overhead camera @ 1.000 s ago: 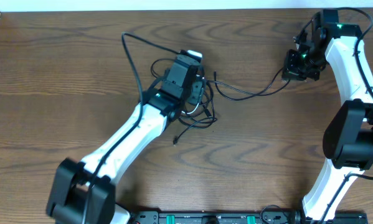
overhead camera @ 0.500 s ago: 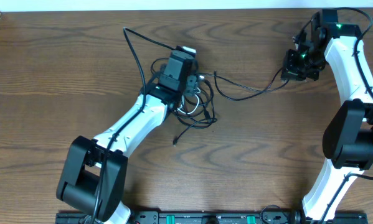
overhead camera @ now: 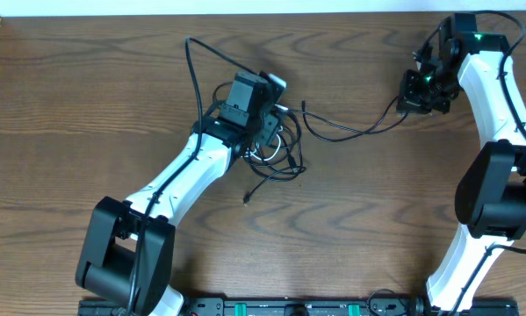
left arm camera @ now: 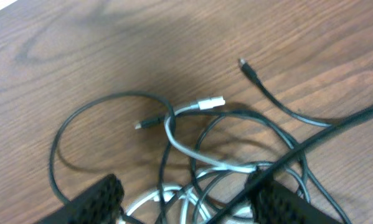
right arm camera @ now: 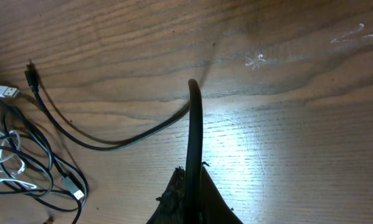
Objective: Untangle cables
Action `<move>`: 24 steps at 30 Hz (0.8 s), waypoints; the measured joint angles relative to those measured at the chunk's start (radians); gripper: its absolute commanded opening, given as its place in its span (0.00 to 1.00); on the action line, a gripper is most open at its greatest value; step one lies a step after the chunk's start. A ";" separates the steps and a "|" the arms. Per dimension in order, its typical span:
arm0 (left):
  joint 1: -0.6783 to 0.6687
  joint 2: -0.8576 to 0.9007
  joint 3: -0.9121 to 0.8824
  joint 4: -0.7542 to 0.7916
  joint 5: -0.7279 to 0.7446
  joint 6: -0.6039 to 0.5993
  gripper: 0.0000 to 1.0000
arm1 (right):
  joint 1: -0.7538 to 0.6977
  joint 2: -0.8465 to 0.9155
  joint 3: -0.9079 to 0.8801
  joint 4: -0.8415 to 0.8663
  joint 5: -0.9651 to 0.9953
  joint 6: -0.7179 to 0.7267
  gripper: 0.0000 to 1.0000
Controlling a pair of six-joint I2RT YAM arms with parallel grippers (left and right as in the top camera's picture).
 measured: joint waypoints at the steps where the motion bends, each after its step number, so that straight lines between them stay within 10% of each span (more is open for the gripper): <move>1: 0.003 0.006 0.000 0.019 -0.008 0.000 0.58 | 0.000 0.000 0.000 0.000 0.000 0.000 0.01; 8: 0.008 0.085 0.000 0.094 -0.211 -0.025 0.08 | 0.000 0.000 0.000 0.001 -0.002 0.000 0.01; 24: -0.017 -0.267 0.000 0.142 -0.640 -0.170 0.08 | 0.017 0.000 -0.104 0.077 -0.069 0.002 0.01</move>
